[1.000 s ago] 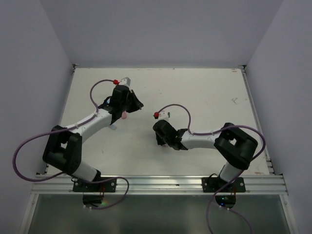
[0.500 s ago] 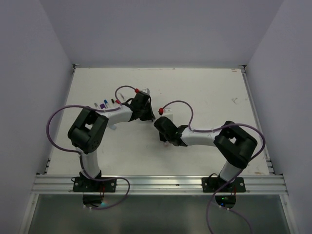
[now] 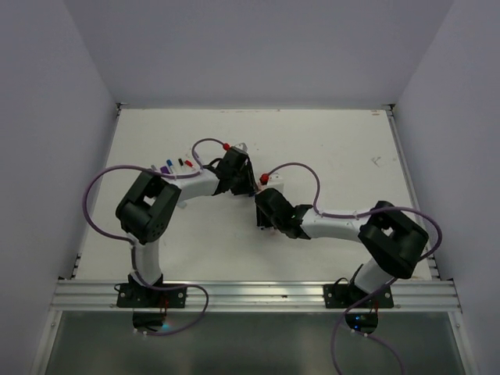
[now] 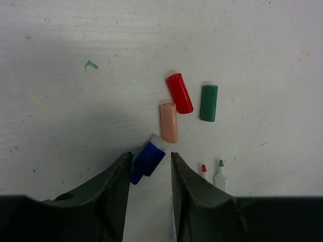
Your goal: Open the pen caps
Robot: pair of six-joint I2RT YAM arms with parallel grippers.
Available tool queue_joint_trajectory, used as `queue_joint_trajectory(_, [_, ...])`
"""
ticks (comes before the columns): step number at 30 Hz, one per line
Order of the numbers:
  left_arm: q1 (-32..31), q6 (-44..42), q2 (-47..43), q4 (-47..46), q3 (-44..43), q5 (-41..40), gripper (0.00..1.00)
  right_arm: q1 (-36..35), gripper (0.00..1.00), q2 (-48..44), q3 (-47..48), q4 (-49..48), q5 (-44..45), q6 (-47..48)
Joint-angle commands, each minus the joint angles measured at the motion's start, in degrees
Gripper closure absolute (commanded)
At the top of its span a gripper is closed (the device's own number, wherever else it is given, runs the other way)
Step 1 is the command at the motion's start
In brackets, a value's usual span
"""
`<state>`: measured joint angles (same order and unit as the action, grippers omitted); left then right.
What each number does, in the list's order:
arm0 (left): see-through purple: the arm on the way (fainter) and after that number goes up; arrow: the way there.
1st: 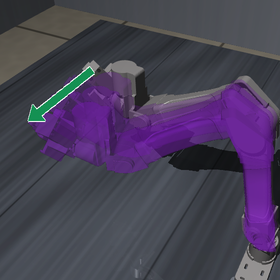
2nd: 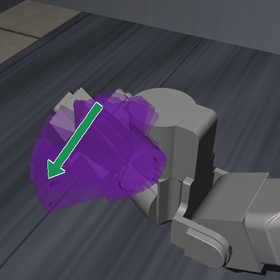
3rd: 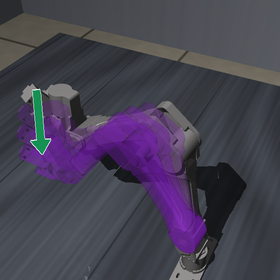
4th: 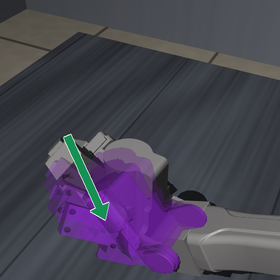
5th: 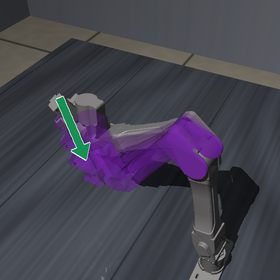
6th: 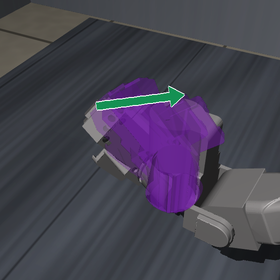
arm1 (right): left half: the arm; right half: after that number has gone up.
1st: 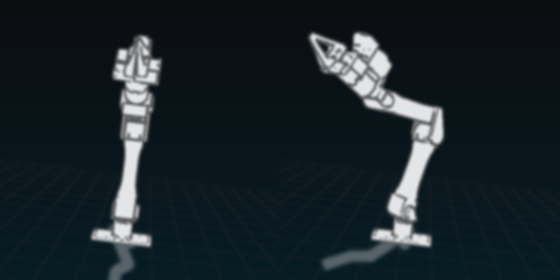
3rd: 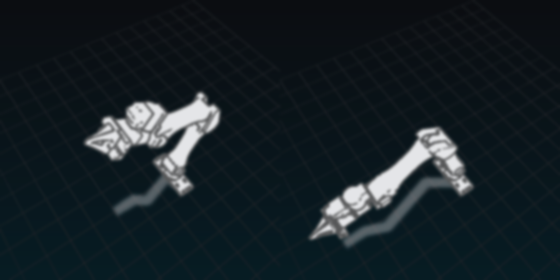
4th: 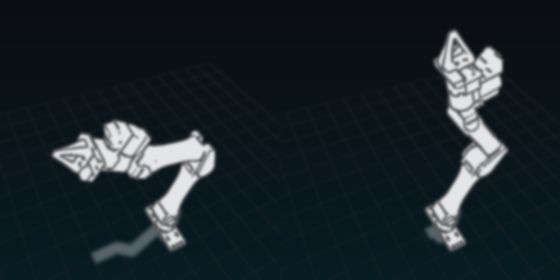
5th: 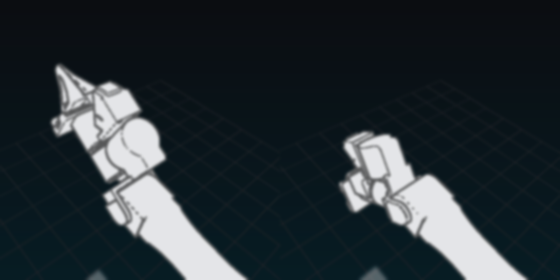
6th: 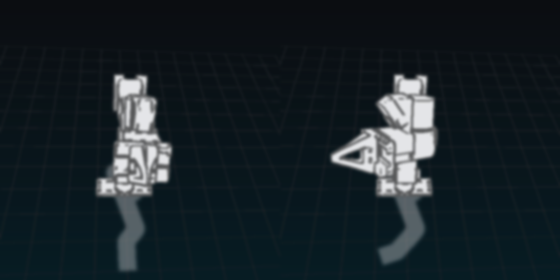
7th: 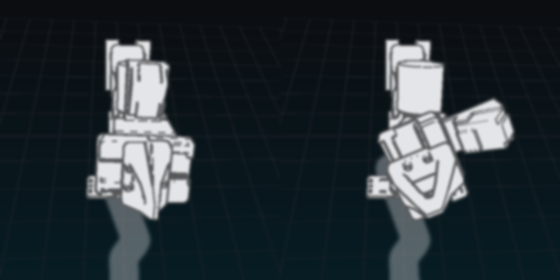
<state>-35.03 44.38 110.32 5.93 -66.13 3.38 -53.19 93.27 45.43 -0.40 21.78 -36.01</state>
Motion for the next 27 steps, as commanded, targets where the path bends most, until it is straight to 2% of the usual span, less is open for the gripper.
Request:
queue_joint_trajectory(1, [-0.31,0.71,-2.65,1.97,0.65,-2.32,0.59,0.19,0.58,-6.51,-1.48,-4.16,-0.16,1.46])
queue_joint_trajectory(2, [-0.22,0.71,-3.18,2.15,0.82,-3.02,0.53,0.28,0.55,-7.57,-1.75,-4.34,-0.33,1.82])
queue_joint_trajectory(4, [-0.31,0.71,-5.02,3.29,0.91,-3.20,0.51,0.28,0.54,-11.07,-2.62,-4.43,-0.86,3.04])
queue_joint_trajectory(5, [-0.22,0.53,-5.81,3.64,0.91,-5.12,0.44,0.19,0.51,-12.14,-2.97,-4.86,-1.21,3.75])
queue_joint_trajectory(7, [-0.13,0.01,-8.36,5.04,0.83,-6.79,0.37,0.19,0.48,-14.86,-3.85,-4.96,-1.30,5.24])
queue_joint_trajectory(8, [-0.04,-0.26,-9.15,5.75,0.30,-9.07,0.29,0.19,0.44,-17.40,-4.12,-5.04,-1.21,5.77])
queue_joint_trajectory(11, [0.22,-1.84,-11.53,8.91,-2.07,-14.79,0.15,0.28,0.38,-21.10,-5.00,-4.87,-0.17,7.70])
queue_joint_trajectory(13, [1.18,-3.06,-11.97,11.36,-3.47,-17.08,0.10,0.19,0.32,-22.52,-5.61,-5.04,0.45,9.19])
queue_joint_trajectory(19, [8.47,-3.51,-10.04,13.05,-6.90,-20.59,0.14,0.28,0.27,-24.46,-7.46,-6.01,1.34,9.82])
queue_joint_trajectory(27, [14.89,-5.00,-0.13,16.74,-15.95,-24.12,0.23,0.28,0.17,-24.19,-8.43,-7.33,0.02,9.82])
